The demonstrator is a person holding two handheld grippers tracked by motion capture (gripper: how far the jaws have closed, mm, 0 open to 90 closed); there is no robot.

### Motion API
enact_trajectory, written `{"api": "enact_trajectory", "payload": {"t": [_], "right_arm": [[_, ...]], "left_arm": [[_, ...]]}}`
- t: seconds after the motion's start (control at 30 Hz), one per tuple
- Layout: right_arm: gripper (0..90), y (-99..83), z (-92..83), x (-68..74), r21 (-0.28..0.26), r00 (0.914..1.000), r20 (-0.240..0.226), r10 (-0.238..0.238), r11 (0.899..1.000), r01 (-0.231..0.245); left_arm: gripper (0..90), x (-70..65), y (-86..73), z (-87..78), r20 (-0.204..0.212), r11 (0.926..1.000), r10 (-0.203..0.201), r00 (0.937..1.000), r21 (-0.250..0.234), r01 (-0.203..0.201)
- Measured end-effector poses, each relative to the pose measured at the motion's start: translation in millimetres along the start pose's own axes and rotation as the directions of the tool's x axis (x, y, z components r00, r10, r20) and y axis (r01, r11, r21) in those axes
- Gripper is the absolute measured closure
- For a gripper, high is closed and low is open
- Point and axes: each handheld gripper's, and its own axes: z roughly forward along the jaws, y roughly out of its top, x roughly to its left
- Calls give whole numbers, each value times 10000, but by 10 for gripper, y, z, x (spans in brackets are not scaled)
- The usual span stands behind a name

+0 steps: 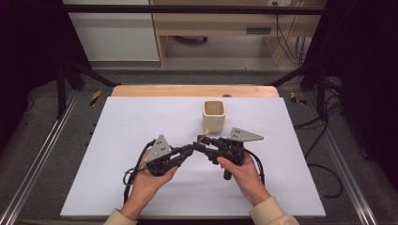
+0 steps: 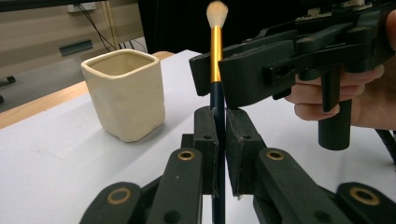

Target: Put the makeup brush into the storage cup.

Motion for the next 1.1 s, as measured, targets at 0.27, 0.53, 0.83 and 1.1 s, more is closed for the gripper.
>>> {"api": "enact_trajectory", "payload": {"t": [0.27, 0.53, 0.83, 1.1], "right_arm": [[836, -15, -30, -11, -397, 9999, 13, -120, 9991, 120], [837, -12, -108, -73, -456, 9966, 709, -422, 9979, 455], [837, -35, -205, -149, -240, 9853, 1465, -878, 9954, 923], [837, -42, -315, -203, -234, 9759, 1910, -1056, 9934, 1121]], "left_arm": [[886, -17, 4, 6, 29, 10000, 21, 10000, -52, -21], [851, 26, -21, -2, -15, 9997, -158, 9999, 187, 158], [832, 118, -110, -64, -298, 9987, -274, 9992, 410, 286], [758, 261, -236, -203, -1024, 9965, -426, 9938, 675, 497]]}}
